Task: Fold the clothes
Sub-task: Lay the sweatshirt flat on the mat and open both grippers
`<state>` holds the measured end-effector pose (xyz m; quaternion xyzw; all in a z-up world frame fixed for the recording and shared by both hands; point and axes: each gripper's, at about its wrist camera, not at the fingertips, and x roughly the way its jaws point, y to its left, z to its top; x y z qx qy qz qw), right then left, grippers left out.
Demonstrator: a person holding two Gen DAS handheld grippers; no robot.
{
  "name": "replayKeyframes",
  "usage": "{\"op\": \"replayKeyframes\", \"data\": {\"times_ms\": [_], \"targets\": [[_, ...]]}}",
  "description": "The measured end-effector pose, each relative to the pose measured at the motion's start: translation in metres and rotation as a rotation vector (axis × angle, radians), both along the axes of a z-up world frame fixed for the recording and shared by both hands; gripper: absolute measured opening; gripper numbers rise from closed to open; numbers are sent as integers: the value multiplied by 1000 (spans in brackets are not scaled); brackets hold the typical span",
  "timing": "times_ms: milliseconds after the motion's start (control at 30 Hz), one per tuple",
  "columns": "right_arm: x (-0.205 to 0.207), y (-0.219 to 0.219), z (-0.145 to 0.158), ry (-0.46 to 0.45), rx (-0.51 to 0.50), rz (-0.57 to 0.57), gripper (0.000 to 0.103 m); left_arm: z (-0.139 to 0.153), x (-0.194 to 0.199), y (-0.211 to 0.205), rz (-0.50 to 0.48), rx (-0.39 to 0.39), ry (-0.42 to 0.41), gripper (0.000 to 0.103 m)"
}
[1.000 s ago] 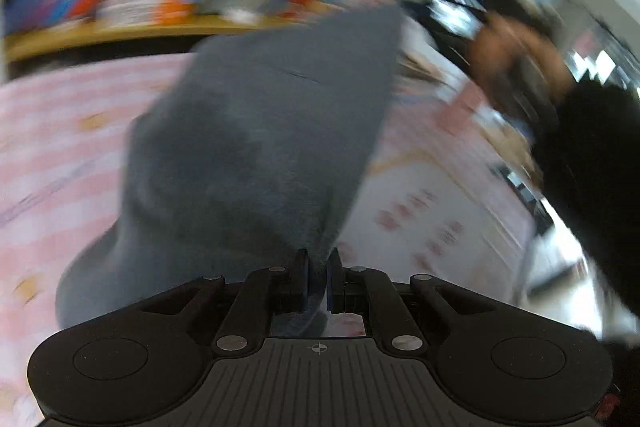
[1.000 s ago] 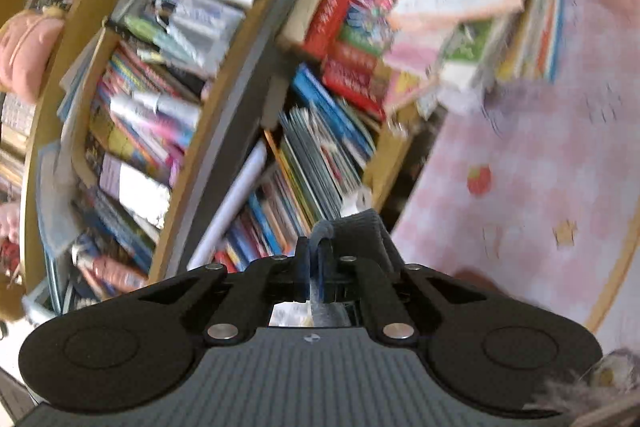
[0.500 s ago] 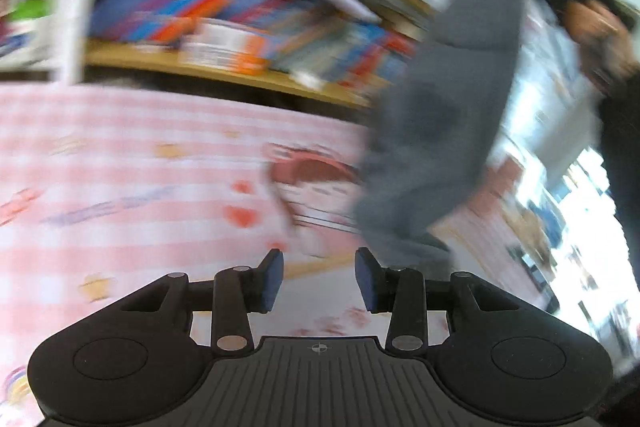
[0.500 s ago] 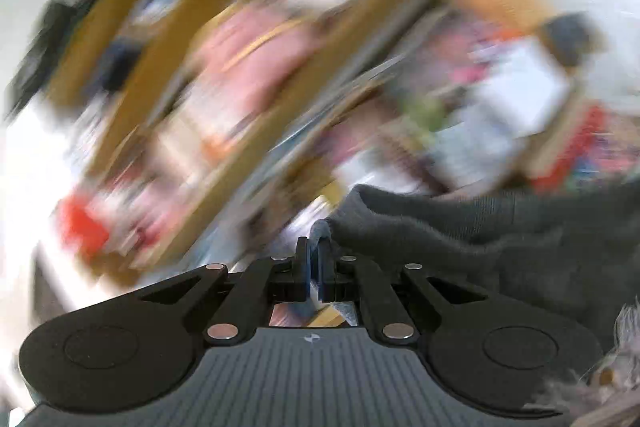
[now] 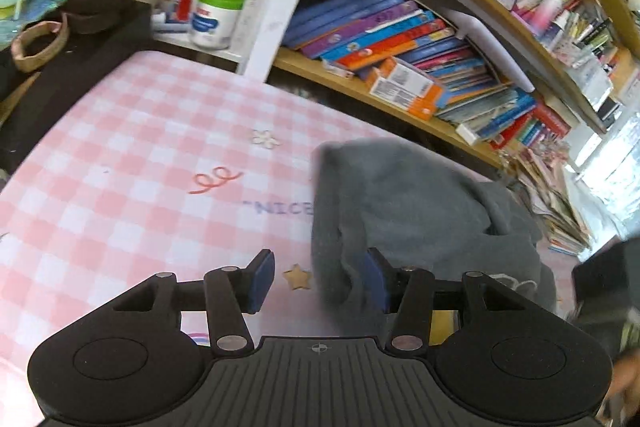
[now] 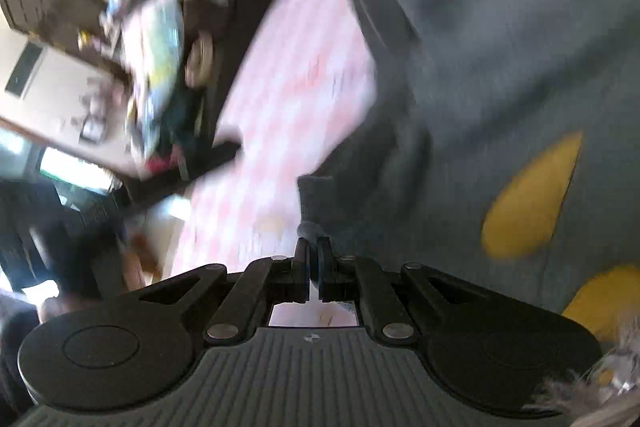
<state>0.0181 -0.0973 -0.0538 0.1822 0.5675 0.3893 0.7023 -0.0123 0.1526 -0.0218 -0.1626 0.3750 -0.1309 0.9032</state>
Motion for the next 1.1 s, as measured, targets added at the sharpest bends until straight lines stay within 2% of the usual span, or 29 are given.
{"op": "replayKeyframes", "data": {"times_ms": [133, 367, 467, 533, 667, 800, 967, 1100], "targets": [[-12, 26, -2, -23, -53, 94, 5, -3, -2, 16, 52, 19, 11, 49], [-17, 54, 7, -106, -63, 118, 6, -2, -8, 21, 64, 6, 0, 49], [-17, 58, 7, -111, -67, 138, 16, -2, -7, 23, 68, -1, -2, 49], [-20, 54, 8, -113, -84, 125, 35, -4, -4, 23, 75, -1, 5, 49], [-18, 17, 20, -155, -87, 30, 37, -9, 7, 15, 76, 6, 20, 49], [-9, -38, 31, -225, -153, -144, 40, -14, 20, -6, 34, 49, 26, 49], [-14, -97, 27, -342, -391, -276, 40, -27, 35, -37, -30, 154, 26, 50], [-29, -120, 14, -379, -466, -292, 40, -39, 44, -53, -36, 241, 49, 51]]}}
